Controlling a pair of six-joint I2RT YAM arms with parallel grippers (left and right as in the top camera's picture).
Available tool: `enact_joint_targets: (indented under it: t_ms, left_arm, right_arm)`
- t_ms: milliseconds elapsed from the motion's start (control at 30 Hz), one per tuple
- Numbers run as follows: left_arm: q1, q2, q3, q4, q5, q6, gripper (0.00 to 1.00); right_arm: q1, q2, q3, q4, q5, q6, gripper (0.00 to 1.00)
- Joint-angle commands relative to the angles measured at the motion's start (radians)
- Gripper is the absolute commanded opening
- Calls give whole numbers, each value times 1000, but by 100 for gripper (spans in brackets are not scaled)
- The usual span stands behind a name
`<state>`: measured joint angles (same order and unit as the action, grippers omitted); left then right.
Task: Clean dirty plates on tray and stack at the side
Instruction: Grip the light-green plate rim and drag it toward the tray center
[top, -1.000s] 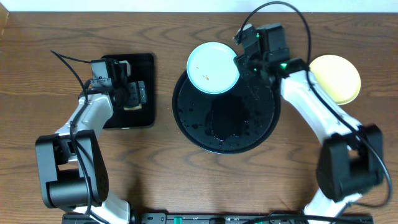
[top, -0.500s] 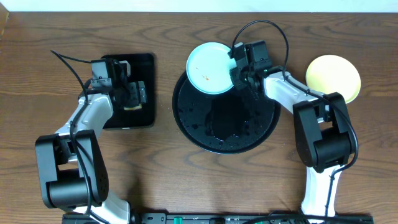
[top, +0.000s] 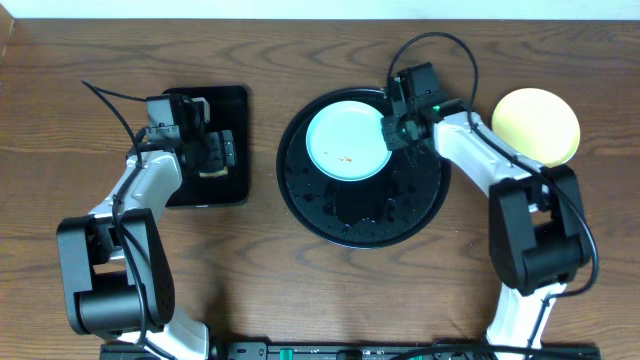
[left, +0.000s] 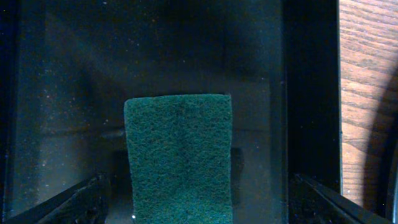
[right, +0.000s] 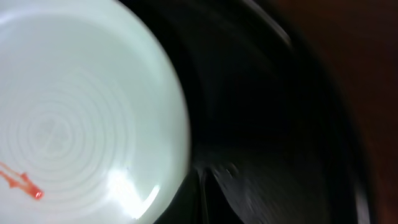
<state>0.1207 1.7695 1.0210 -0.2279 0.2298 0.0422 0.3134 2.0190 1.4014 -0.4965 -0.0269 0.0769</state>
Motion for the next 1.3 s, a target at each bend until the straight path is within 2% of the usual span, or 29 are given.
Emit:
enact_joint_targets:
  t_ms: [0,167,200,233,267,300,333,433,600,867,933,967,1000,1033,1133,1267]
  left_arm:
    - [2,-3,4,-2,-6,3,91]
    - [2,-3,4,-2,-6,3,91]
    - [3,-3,4,-2,-6,3,91]
    - [3,-3,4,-2,-6,3,91]
    - [3,-3,4,-2,-6,3,91]
    - [3,-3,4,-2,-6,3,91]
    - [3,-3,4,-2,-6,3,91]
    - [3,-3,4,-2,-6,3,91]
    - [3,-3,4,-2,-6,3,91]
    - [3,-3,4,-2,-6,2,91]
    - [3,-3,4,-2,-6,3,91]
    - [3,-3,4,-2,-6,3,91]
    - [3,-3,4,-2,-6,3,91]
    - [3,-3,4,-2,-6,3,91]
    - [3,-3,4,-2,-6,3,91]
    - [3,-3,4,-2,-6,3,91]
  right_arm:
    - [-14,-58,-4,-17,34,101,1]
    - [-12,-57,-4,-79,-5,106,2]
    - [-12,-57,-4,-66,2,105,5]
    - [-12,-56,-4,-39,4,92,13]
    - [-13,-54,-4,3,3,70,27]
    - [-13,-53,-4,47,2,50,49]
    - [-13,-53,-4,92,-1,23,59]
    - [-13,-53,-4,140,-7,-53,67]
    - [-13,-17,-4,180,-117,-160,63]
    - [-13,103,-4,264,-113,-161,55]
    - [-11,126,-4,277,-113,-161,47]
    - [-11,127,-4,277,-113,-161,37]
    - [-11,127,-4,277,-112,-161,20]
    - [-11,126,-4,281,-113,-161,11]
    - [-12,102,-1,297,-113,-161,1]
    - [-13,33,-1,262,-113,-160,1]
